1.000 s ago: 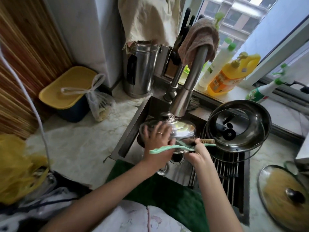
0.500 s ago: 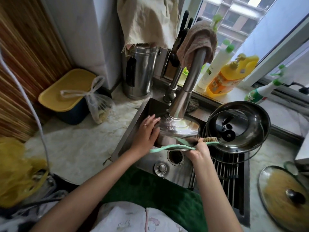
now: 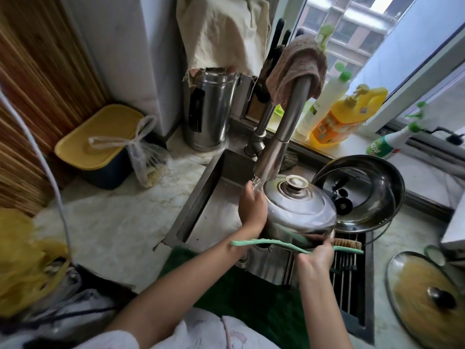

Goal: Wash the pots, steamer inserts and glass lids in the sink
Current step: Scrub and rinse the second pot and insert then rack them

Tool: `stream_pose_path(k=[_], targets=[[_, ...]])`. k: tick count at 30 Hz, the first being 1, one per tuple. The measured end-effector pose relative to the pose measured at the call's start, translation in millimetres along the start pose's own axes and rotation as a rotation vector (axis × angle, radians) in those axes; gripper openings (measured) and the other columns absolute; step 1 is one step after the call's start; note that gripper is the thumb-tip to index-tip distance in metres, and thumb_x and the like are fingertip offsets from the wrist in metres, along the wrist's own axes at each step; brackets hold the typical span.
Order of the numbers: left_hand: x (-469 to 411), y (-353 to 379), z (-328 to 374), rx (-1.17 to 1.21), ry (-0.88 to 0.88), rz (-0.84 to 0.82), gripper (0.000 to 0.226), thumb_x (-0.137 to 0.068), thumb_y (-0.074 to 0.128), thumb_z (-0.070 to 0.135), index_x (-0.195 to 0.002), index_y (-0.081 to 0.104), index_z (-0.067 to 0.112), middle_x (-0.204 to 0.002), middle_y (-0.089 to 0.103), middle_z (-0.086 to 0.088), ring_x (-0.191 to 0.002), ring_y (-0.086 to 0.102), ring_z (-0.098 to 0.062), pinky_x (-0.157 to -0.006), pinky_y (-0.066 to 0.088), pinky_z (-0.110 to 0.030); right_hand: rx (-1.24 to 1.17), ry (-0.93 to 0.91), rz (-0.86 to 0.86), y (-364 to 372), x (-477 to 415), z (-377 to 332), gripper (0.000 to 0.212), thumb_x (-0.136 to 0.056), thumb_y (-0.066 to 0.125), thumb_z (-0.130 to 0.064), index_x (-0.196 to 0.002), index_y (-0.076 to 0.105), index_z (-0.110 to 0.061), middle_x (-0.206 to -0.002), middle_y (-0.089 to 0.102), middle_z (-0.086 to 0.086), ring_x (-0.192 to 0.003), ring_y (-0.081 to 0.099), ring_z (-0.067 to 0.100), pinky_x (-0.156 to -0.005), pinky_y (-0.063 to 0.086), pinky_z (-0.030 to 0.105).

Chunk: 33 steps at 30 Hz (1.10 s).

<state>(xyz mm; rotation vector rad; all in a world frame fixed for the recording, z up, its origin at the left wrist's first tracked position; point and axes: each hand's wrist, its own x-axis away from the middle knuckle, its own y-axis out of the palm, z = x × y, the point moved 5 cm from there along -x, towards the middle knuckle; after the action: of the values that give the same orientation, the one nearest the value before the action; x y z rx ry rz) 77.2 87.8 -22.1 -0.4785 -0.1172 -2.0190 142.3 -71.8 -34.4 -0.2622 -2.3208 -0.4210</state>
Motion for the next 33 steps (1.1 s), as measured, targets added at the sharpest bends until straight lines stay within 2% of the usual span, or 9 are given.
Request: stream_pose_path(k=[3,6,10,14,16,22,27,30,33], targets=[[-32,-12,17,0.106,-0.061,0.007,0.048,-0.085,0.035,0.025,-0.112,0.061,-0.005,-0.118,0.063,-0.021,-0.107,0.058,-0.032,-0.082,0.043,-0.033,-0.034,0.025,-0.052,-8,-2,2,0.030,-0.100,0.038,-0.043,-0.087,0.054,-0.021,-0.138,0.051,0.007,-0.127,0.048,0.024,-0.111,0.033,0.043],[-33,-16,23,0.114,-0.039,0.000,0.028,-0.092,0.037,0.010,-0.081,0.061,0.000,-0.091,0.066,-0.021,-0.077,0.056,-0.023,-0.070,0.038,-0.031,-0.027,0.022,-0.085,-4,-5,-5,0.027,-0.100,0.040,-0.039,-0.090,0.056,-0.020,-0.139,0.050,0.006,-0.128,0.047,0.024,-0.109,0.035,0.043],[-1,-3,9,-0.048,0.121,-0.024,0.036,-0.097,0.037,0.012,-0.129,0.049,-0.001,-0.137,0.050,-0.015,-0.126,0.046,-0.029,-0.100,0.036,-0.035,-0.046,0.035,-0.075,7,-7,-8,0.027,-0.099,0.043,-0.040,-0.087,0.056,-0.020,-0.132,0.055,0.005,-0.115,0.056,0.023,-0.108,0.037,0.045],[-62,-29,7,0.139,-0.120,-0.010,0.031,-0.093,0.044,0.012,-0.113,0.066,0.004,-0.122,0.063,-0.015,-0.117,0.056,-0.029,-0.100,0.043,-0.035,-0.027,0.069,-0.083,10,-2,3,0.027,-0.099,0.042,-0.039,-0.084,0.056,-0.021,-0.121,0.058,0.004,-0.111,0.057,0.023,-0.107,0.037,0.046],[-62,-35,5,0.072,-0.093,-0.021,0.036,-0.095,0.039,0.012,-0.124,0.059,0.004,-0.131,0.057,-0.015,-0.123,0.051,-0.028,-0.105,0.039,-0.036,-0.025,0.088,-0.090,14,-1,4,0.029,-0.100,0.041,-0.038,-0.082,0.054,-0.019,-0.118,0.059,0.005,-0.106,0.059,0.024,-0.107,0.038,0.046],[13,-6,-37,-0.408,0.536,-0.146,0.077,-0.096,0.013,0.055,-0.146,0.020,-0.002,-0.153,0.019,-0.024,-0.144,-0.002,-0.031,-0.117,0.003,-0.044,0.113,-0.008,-0.085,37,-14,-3,0.043,-0.099,0.042,-0.042,-0.065,0.045,-0.016,-0.048,0.058,-0.004,-0.066,0.055,0.015,-0.099,0.045,0.043],[36,1,-31,-0.641,0.964,-0.389,0.058,-0.099,0.022,0.033,-0.149,-0.005,0.022,-0.158,-0.003,0.002,-0.145,-0.011,-0.006,-0.118,-0.007,-0.028,0.441,-0.037,-0.319,67,-4,-1,0.026,-0.096,0.052,-0.032,-0.097,0.061,-0.008,-0.078,0.065,0.007,-0.070,0.064,0.019,-0.065,0.052,0.031],[20,0,-10,-0.573,0.921,-0.308,0.061,-0.092,0.032,0.031,-0.150,0.018,0.020,-0.158,0.016,-0.001,-0.146,0.008,-0.013,-0.120,0.000,-0.037,0.669,-0.213,-0.414,80,16,6,0.019,-0.095,0.054,-0.027,-0.088,0.062,-0.011,-0.074,0.061,0.002,-0.067,0.059,0.014,-0.061,0.048,0.025],[-18,-16,10,-0.285,0.605,-0.022,0.041,-0.091,0.035,0.031,-0.113,0.059,0.007,-0.133,0.053,-0.011,-0.128,0.044,-0.023,-0.111,0.030,-0.043,0.769,-0.385,-0.444,85,26,14,0.025,-0.095,0.053,-0.025,-0.074,0.059,-0.013,-0.071,0.058,0.004,-0.068,0.053,0.017,-0.060,0.041,0.028]])
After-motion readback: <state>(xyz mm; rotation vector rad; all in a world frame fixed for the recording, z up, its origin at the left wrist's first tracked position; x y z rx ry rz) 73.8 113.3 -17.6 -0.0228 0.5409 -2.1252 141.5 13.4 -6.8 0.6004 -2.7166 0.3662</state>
